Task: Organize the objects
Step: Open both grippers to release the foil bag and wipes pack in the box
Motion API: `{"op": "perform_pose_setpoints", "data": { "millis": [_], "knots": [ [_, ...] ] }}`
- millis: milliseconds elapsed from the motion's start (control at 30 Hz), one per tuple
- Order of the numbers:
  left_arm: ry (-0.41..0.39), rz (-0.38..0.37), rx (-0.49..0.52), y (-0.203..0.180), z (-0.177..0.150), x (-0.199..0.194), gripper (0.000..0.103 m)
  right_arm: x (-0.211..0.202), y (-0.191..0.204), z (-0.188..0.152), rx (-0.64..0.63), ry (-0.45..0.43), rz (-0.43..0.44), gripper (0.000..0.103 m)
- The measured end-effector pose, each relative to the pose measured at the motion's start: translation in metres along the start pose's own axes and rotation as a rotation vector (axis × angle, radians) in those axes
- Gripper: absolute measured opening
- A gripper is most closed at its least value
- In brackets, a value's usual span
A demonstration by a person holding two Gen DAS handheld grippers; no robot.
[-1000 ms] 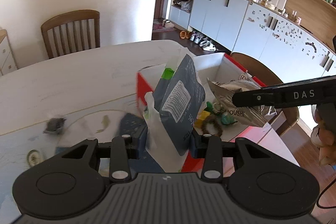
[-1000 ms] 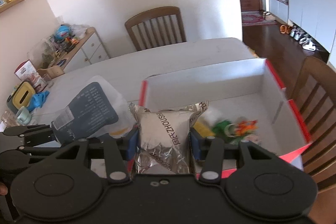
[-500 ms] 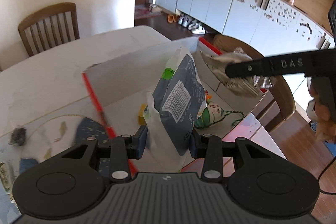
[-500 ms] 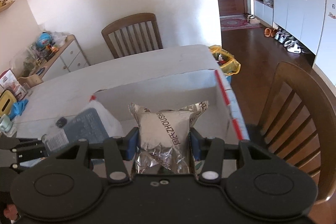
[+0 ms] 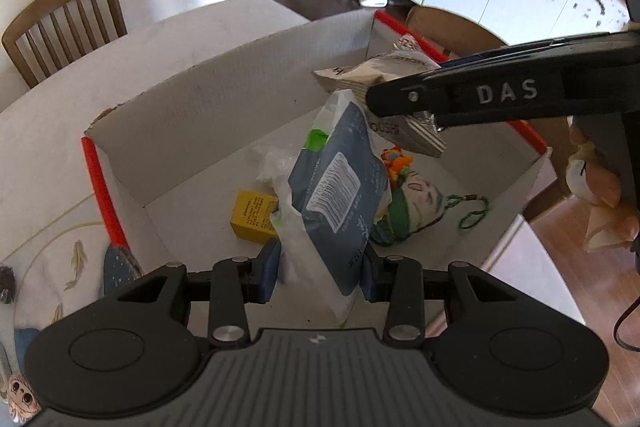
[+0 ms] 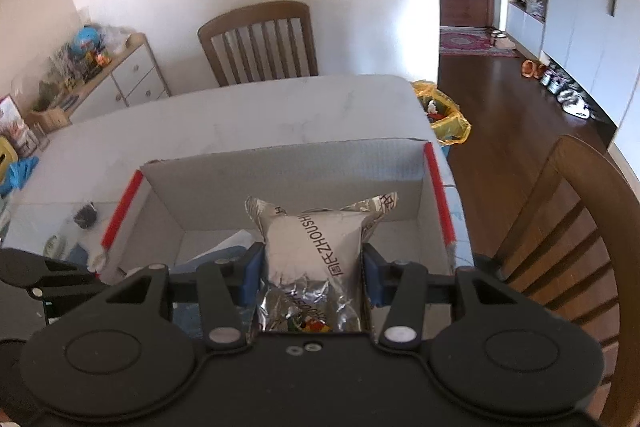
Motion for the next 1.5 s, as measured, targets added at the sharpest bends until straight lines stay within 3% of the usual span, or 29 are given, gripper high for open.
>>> {"op": "perform_pose_setpoints", "data": {
  "millis": [167, 467, 567, 700, 867, 1033, 1500],
  "knots": [
    [0.067, 0.002, -0.002, 0.005, -0.003, 0.017, 0.039, 0.022, 0.004, -0.008, -0.035, 0.054, -0.022, 0.049],
    [0.100, 0.020, -0.012, 0.012, -0.003, 0.029, 0.041, 0.034, 0.006, -0.020, -0.057, 0.101, -0.032, 0.050],
    [0.105, 0.023, -0.014, 0.014, -0.004, 0.030, 0.047, 0.034, 0.007, -0.019, -0.069, 0.103, -0.031, 0.051],
    [0.084, 0.024, -0.012, 0.014, -0.005, 0.024, 0.059, 0.031, 0.005, -0.020, -0.071, 0.101, -0.029, 0.054],
    [0.058, 0.021, -0.012, 0.016, -0.002, 0.011, 0.061, 0.025, 0.004, -0.015, -0.070, 0.086, -0.030, 0.061],
    [0.029, 0.019, -0.002, 0.010, -0.002, -0.004, 0.073, 0.013, 0.001, -0.011, -0.078, 0.063, -0.031, 0.063],
    [-0.112, 0.014, 0.000, 0.001, 0.004, -0.055, 0.074, -0.041, 0.011, 0.001, -0.069, -0.025, 0.009, 0.067]
  ]
}}
Point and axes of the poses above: each gripper's, at about its wrist camera, not at the fingertips, and x roughly the way its jaws point, y to its left, z to its top, the point moved 9 cm from there along x, roughly the way its jaws point, and after that the axes turned 13 degrees about -z, right-handed, at the moved point
